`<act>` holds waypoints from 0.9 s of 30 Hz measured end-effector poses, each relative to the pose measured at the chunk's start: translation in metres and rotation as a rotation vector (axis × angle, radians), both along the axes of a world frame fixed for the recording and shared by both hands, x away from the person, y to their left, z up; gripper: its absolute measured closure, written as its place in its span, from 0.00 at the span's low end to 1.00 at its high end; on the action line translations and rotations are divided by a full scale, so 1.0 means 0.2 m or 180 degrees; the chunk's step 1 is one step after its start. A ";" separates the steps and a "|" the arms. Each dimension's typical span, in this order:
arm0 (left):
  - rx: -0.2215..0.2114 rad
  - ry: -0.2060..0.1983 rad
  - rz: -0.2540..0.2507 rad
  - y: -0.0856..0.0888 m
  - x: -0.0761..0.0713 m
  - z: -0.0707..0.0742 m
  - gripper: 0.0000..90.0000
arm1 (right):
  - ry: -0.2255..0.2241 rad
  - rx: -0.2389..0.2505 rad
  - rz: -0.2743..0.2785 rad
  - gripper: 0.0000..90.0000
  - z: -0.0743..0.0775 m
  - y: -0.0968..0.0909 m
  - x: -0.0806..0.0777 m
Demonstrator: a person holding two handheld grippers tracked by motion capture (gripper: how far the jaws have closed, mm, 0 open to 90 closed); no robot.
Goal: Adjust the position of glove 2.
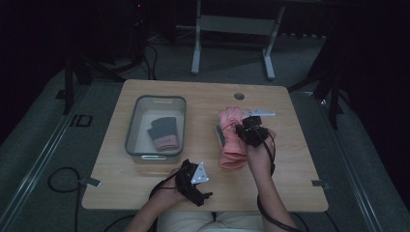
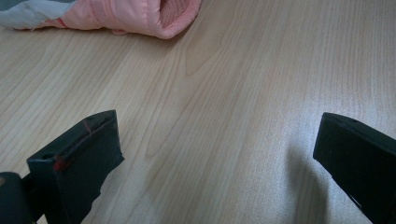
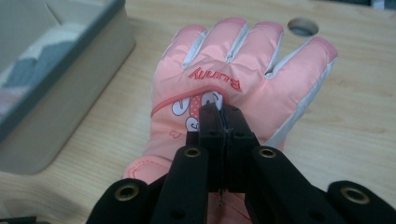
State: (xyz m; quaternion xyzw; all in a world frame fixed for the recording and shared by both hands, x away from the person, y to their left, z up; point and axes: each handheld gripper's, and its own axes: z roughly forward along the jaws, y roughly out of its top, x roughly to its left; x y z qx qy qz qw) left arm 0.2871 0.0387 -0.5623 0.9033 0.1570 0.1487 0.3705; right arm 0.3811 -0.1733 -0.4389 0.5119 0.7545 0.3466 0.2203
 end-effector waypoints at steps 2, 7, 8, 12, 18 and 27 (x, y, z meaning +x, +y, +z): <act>-0.0004 0.0001 0.0000 0.00 0.00 0.00 0.00 | 0.0040 -0.0018 -0.0014 0.98 -0.03 0.01 0.01; 0.0007 0.0000 -0.0002 0.00 0.00 0.00 0.00 | 0.0131 -0.0069 -0.0061 0.98 -0.10 0.01 0.04; 0.0005 -0.0001 -0.0001 0.00 0.00 0.00 0.00 | 0.0146 -0.0090 -0.0065 0.98 -0.12 0.02 0.04; -0.0009 0.0011 0.0007 0.00 0.00 0.00 0.00 | 0.0213 -0.0144 -0.0065 0.98 -0.19 0.03 0.06; -0.0004 0.0006 0.0004 0.00 0.00 0.00 0.00 | 0.0272 -0.0135 0.0003 0.97 -0.24 0.05 0.10; -0.0141 -0.0001 0.0068 0.01 0.00 0.03 0.00 | 0.0197 0.0056 0.0189 0.87 -0.17 0.01 0.06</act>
